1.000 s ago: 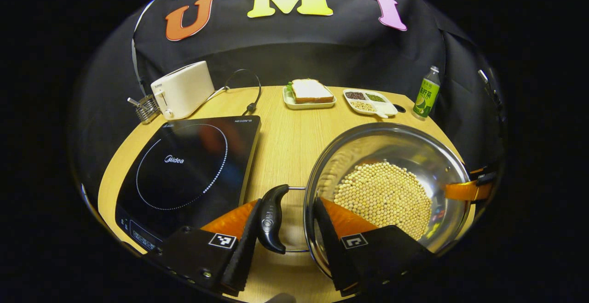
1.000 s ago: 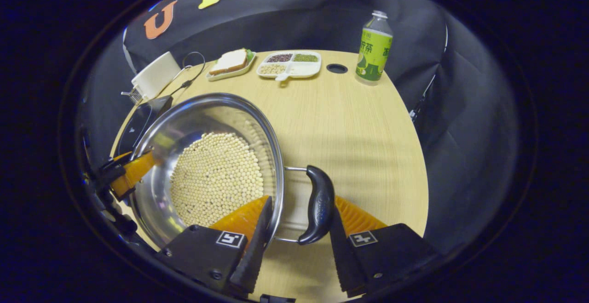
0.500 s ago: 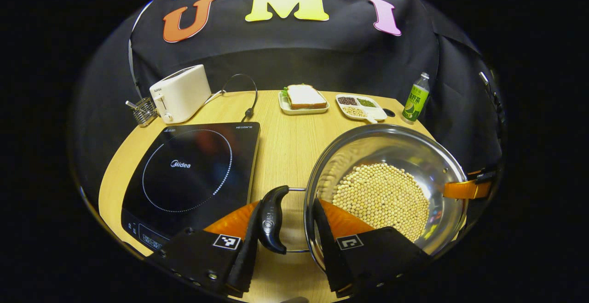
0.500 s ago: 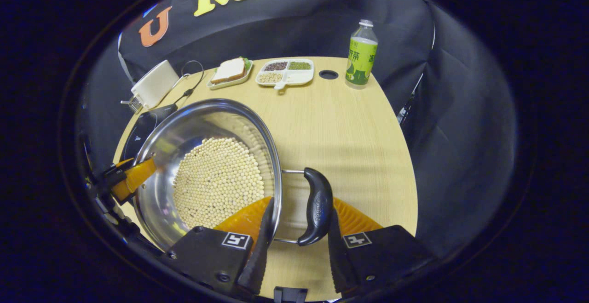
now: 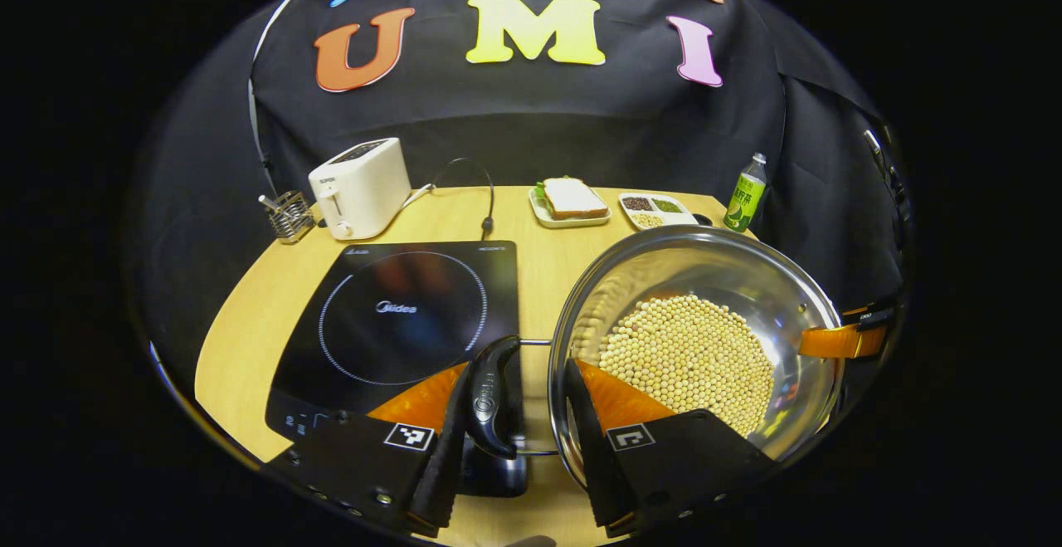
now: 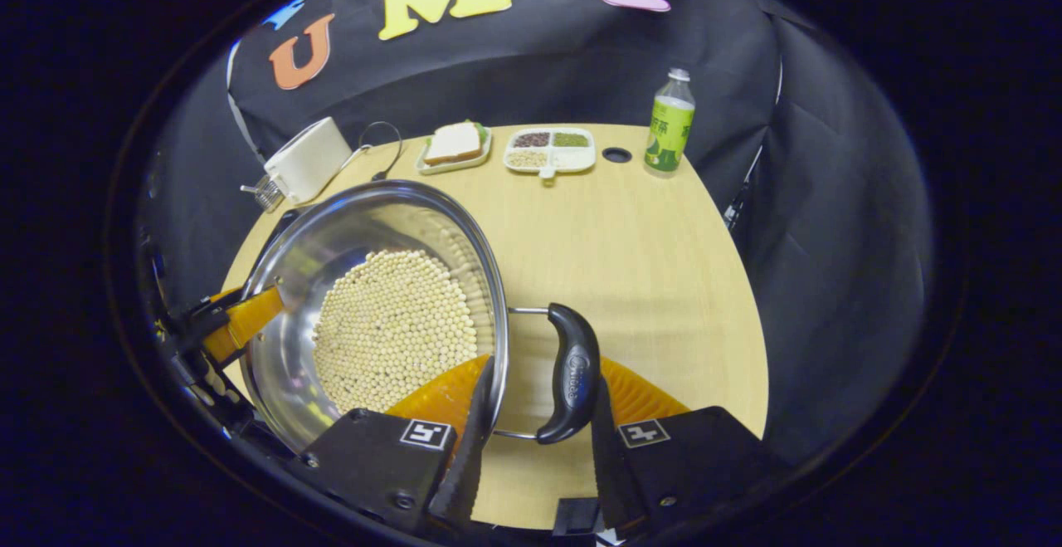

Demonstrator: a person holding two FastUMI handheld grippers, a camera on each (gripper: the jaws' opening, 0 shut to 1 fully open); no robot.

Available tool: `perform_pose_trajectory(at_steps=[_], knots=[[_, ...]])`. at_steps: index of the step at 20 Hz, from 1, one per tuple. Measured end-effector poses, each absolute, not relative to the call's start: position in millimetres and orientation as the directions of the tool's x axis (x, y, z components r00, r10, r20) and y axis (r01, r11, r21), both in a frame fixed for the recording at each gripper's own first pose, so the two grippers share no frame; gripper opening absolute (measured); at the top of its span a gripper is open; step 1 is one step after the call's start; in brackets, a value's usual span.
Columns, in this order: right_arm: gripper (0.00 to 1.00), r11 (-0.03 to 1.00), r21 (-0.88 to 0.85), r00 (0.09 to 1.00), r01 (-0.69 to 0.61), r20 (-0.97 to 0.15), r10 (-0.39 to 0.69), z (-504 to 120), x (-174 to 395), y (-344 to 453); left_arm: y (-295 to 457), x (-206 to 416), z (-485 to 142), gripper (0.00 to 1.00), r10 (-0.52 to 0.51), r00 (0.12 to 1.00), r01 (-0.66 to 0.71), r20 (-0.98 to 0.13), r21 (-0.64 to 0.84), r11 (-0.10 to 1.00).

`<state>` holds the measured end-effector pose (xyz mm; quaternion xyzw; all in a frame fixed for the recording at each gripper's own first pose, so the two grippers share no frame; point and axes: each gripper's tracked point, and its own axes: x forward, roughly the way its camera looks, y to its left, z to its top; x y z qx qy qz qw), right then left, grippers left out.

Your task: First push the handle of the pot to place it horizontally, then grasp the pot with both hands and set it on the induction cooktop.

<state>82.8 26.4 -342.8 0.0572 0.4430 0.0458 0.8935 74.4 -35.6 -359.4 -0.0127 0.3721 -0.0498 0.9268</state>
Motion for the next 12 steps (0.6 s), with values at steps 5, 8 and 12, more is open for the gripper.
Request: perform_pose_trajectory(at_steps=[5,8,12], knots=[[0.57,0.986,0.151,0.606,-0.068,-0.779,0.161,-337,66,77,22,47,-352,0.6,-0.06,0.727,0.04,-0.684,-0.045,0.998],[0.57,0.982,0.165,0.595,-0.094,-0.781,0.188,-337,57,115,59,34,-351,0.6,-0.03,0.724,0.01,-0.689,-0.032,0.999],[0.57,0.976,0.181,0.577,-0.121,-0.787,0.218,-339,58,161,104,26,-350,0.6,0.017,0.717,-0.03,-0.697,-0.006,1.0]])
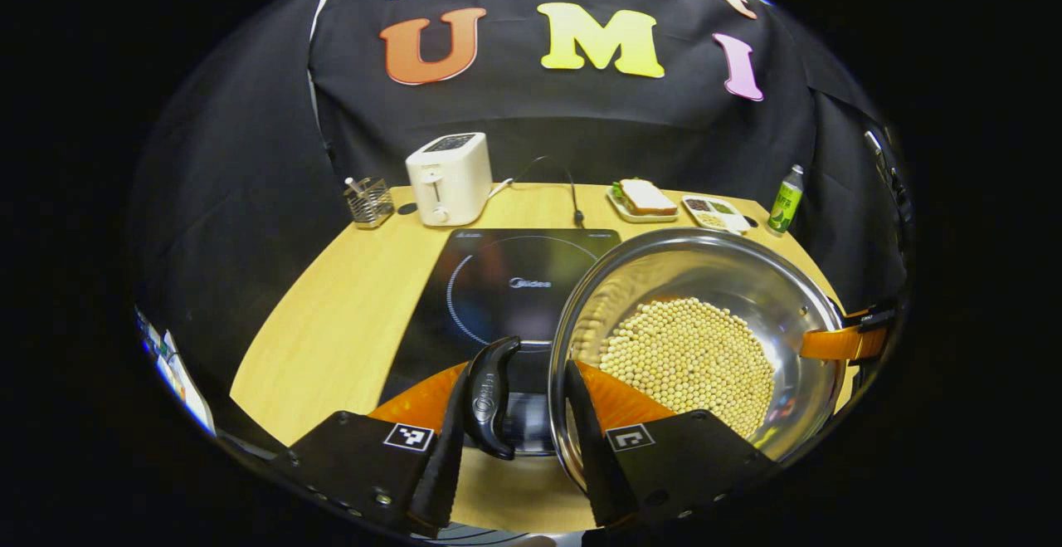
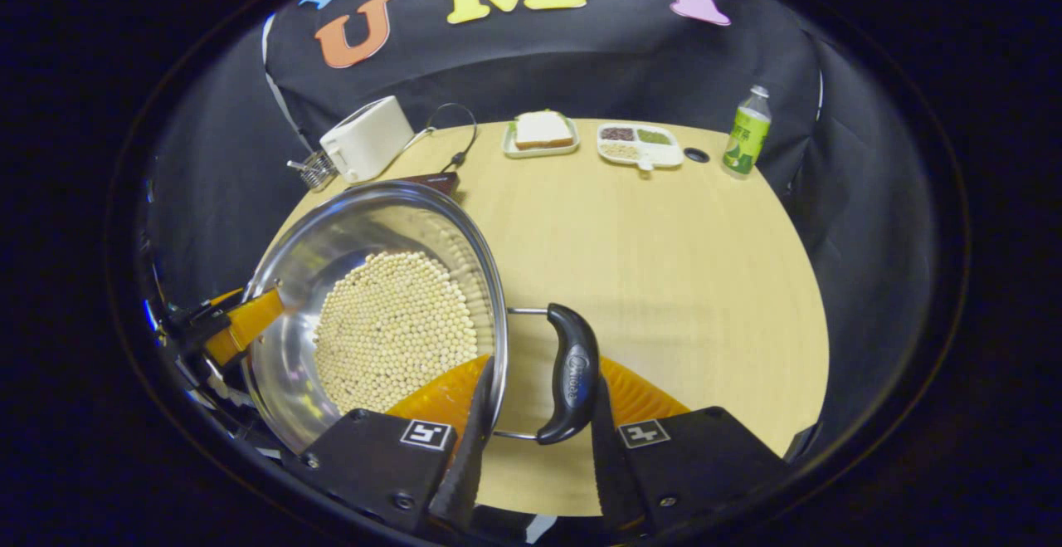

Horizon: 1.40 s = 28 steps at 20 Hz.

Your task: First push the handle of the pot to place it horizontally, then grasp the pot with both hands and set it on the induction cooktop.

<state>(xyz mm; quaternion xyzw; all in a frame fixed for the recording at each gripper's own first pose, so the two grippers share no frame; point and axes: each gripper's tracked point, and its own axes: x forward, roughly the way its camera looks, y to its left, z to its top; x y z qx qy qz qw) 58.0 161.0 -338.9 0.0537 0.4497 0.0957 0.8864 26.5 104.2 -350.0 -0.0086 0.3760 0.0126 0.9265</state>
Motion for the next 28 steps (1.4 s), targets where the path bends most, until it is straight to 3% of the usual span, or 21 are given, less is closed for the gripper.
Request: perform_pose_trajectory(at_steps=[15,28], knots=[[0.57,0.974,0.195,0.56,-0.112,-0.797,0.224,-334,137,269,211,111,-362,0.6,0.057,0.708,-0.033,-0.704,0.047,0.998],[0.57,0.978,0.199,0.552,-0.058,-0.81,0.198,-351,189,300,238,174,-394,0.61,0.048,0.698,-0.014,-0.714,0.053,0.999]])
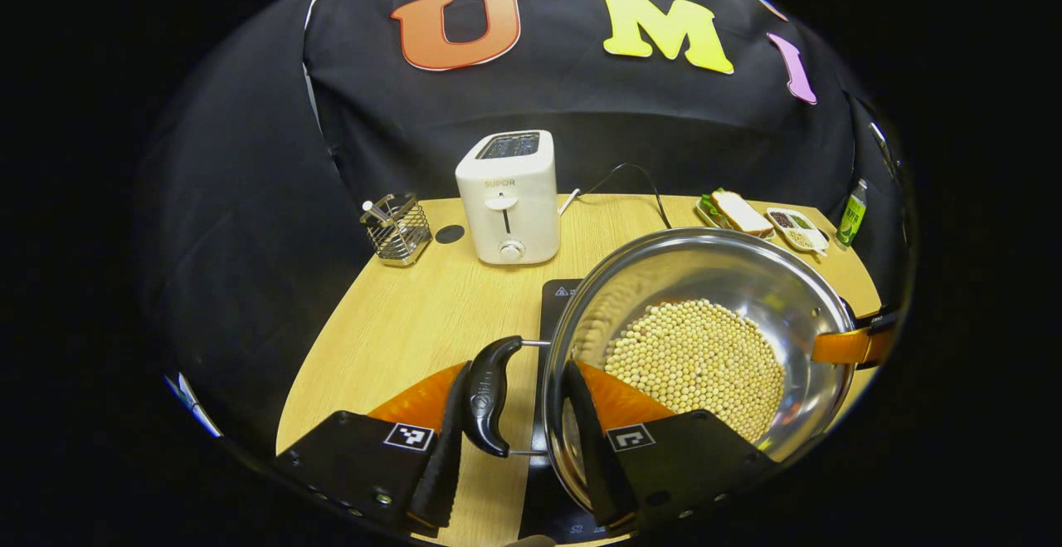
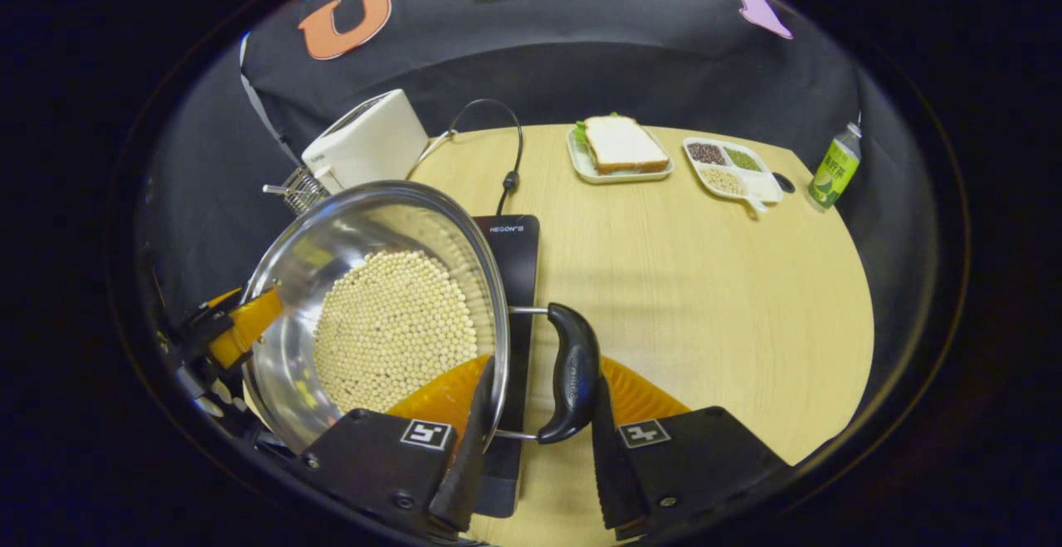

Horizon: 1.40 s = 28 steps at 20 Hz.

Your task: First push the handle of the pot to place it horizontally, then grasp the pot with both hands and set it on the induction cooktop.

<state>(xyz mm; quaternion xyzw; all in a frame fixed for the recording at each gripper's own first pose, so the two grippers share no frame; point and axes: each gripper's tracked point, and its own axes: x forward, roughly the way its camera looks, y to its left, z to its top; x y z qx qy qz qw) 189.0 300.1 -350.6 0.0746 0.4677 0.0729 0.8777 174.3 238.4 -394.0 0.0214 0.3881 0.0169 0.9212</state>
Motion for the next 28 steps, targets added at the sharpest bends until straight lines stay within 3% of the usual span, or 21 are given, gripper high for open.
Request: perform_pose_trajectory(at_steps=[8,9,10,17,19,20,21,22,26,28], knots=[[0.58,0.981,0.188,0.585,-0.052,-0.79,0.183,-349,195,298,237,175,-407,0.61,0.019,0.703,-0.001,-0.711,0.026,1.0],[0.58,0.982,0.179,0.591,-0.057,-0.787,0.178,-350,195,297,237,177,-406,0.53,0.017,0.709,0.006,-0.705,0.03,1.0],[0.59,0.981,0.186,0.596,-0.048,-0.783,0.178,-351,195,297,238,175,-406,0.63,0.019,0.705,0.01,-0.709,0.036,0.999],[0.6,0.982,0.188,0.603,-0.027,-0.78,0.166,-351,194,297,240,181,-411,0.66,0.018,0.704,0.019,-0.71,0.044,0.999],[0.66,0.983,0.18,0.606,-0.033,-0.778,0.163,-348,192,293,234,178,-414,0.73,-0.007,0.7,0.013,-0.715,0.003,1.0],[0.78,0.983,0.18,0.618,-0.037,-0.769,0.164,-348,195,292,238,179,-411,0.96,0.005,0.717,-0.005,-0.697,0.002,1.0],[0.8,0.981,0.185,0.63,-0.051,-0.756,0.175,-343,194,290,245,181,-403,0.9,0.025,0.735,-0.018,-0.678,0.018,1.0],[0.85,0.981,0.184,0.647,-0.068,-0.74,0.184,-339,194,289,253,180,-397,0.94,0.05,0.748,-0.033,-0.662,0.038,0.999],[0.83,0.98,0.14,0.707,-0.141,-0.679,0.199,-309,186,274,265,160,-371,0.98,0.085,0.779,-0.082,-0.621,0.035,0.996],[0.87,0.98,0.12,0.724,-0.158,-0.661,0.198,-298,175,267,268,148,-355,0.96,0.109,0.798,-0.11,-0.593,0.035,0.993]])
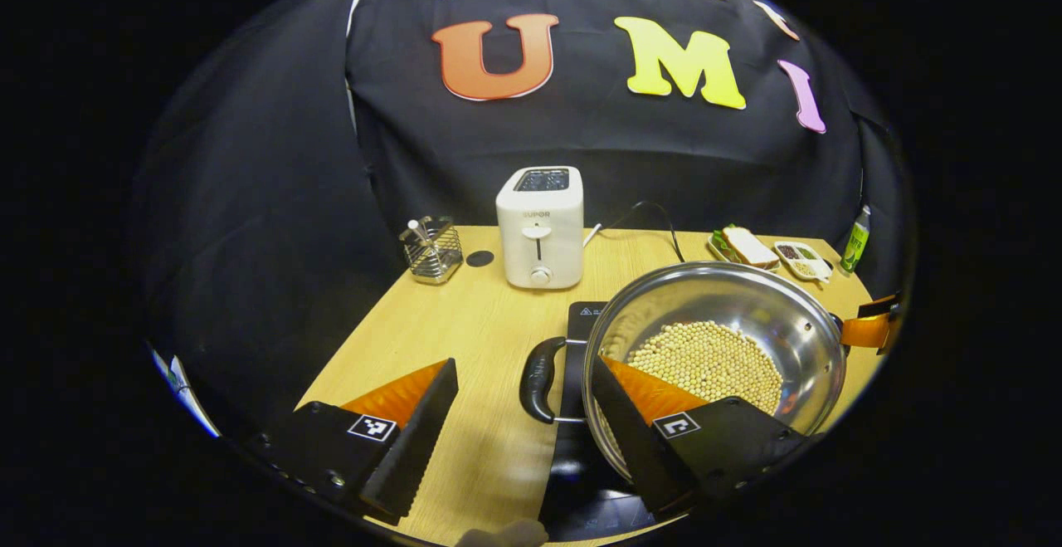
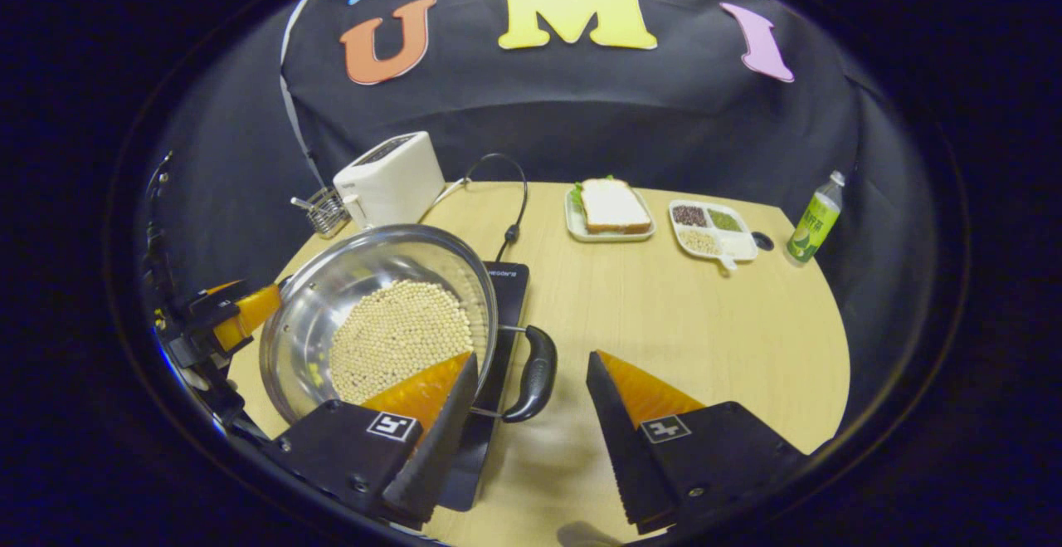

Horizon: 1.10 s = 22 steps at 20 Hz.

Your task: First push the handle of the pot to place it horizontally, then grasp the pot with both hands and set it on the induction cooktop.

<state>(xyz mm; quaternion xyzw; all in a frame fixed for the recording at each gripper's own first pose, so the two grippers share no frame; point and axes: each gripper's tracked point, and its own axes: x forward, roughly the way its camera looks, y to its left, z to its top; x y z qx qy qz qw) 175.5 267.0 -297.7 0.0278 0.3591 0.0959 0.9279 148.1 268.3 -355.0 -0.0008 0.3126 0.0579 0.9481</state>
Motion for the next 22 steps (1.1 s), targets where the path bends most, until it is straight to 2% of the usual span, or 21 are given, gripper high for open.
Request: perform_pose_trajectory(at_steps=[6,16,18,21,22], knots=[[0.87,0.978,0.106,0.764,-0.177,-0.612,0.205,-270,150,241,252,113,-308,0.96,0.128,0.836,-0.129,-0.533,0.036,0.991],[0.86,0.976,0.086,0.825,-0.198,-0.523,0.213,-230,100,183,153,61,-230,0.96,0.07,0.888,-0.066,-0.454,0.026,0.998],[0.9,0.979,0.076,0.837,-0.189,-0.509,0.201,-223,89,161,128,48,-218,0.96,0.057,0.891,-0.054,-0.45,0.018,0.998],[0.9,0.985,0.066,0.861,-0.158,-0.479,0.17,-211,73,126,93,37,-197,0.96,0.036,0.902,-0.022,-0.43,0.039,0.999],[0.97,0.987,0.068,0.866,-0.149,-0.472,0.163,-208,68,114,81,33,-189,0.96,0.026,0.907,-0.009,-0.419,0.042,0.999]])
